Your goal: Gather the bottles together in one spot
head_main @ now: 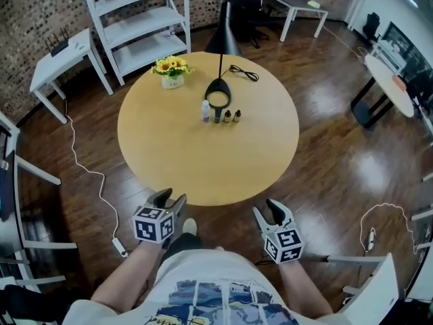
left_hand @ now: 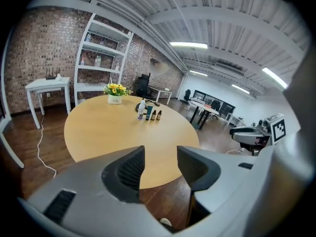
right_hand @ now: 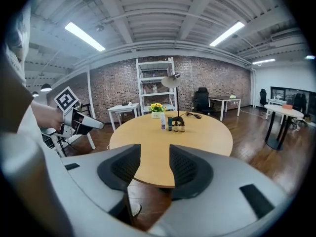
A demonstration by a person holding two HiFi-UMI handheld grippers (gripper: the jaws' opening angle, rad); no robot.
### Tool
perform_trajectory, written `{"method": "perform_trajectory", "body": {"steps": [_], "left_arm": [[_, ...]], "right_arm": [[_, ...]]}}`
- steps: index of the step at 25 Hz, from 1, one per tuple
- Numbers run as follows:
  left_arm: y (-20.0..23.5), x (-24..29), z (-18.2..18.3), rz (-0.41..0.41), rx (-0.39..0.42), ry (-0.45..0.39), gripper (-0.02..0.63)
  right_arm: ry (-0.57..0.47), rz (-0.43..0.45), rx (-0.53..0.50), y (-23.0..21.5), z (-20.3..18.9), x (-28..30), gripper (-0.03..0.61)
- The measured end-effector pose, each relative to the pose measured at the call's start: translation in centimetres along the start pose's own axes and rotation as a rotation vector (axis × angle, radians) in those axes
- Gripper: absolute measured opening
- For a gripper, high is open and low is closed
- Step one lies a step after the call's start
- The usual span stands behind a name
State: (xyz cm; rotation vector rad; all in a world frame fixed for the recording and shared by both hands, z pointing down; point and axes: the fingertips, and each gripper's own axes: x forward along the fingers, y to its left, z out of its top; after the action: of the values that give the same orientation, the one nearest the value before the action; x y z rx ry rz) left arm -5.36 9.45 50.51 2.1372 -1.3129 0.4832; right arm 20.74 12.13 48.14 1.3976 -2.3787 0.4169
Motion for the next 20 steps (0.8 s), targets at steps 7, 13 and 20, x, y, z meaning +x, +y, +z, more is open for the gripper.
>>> {"method": "perform_trajectory", "body": {"steps": [7, 13, 20], "left_arm": [[-3.2, -3.9, -3.5, 0.073, 0.039, 0.008, 0.202], [-4.6, -5.3, -4.2, 0.078, 0.050, 0.010, 0.202], [-5.7, -5.8, -4.0, 0.074, 0.061, 0.002, 0.202]], "right_arm": [[-0.030, 0.079, 0.097, 0.8, -1.8, -4.0, 0.219], [-0.017, 0.099, 0.066, 1.4, -1.2, -5.4, 0.219], [-0.003, 0.109, 0.046, 1.9, -1.6, -6.4, 0.219]]}}
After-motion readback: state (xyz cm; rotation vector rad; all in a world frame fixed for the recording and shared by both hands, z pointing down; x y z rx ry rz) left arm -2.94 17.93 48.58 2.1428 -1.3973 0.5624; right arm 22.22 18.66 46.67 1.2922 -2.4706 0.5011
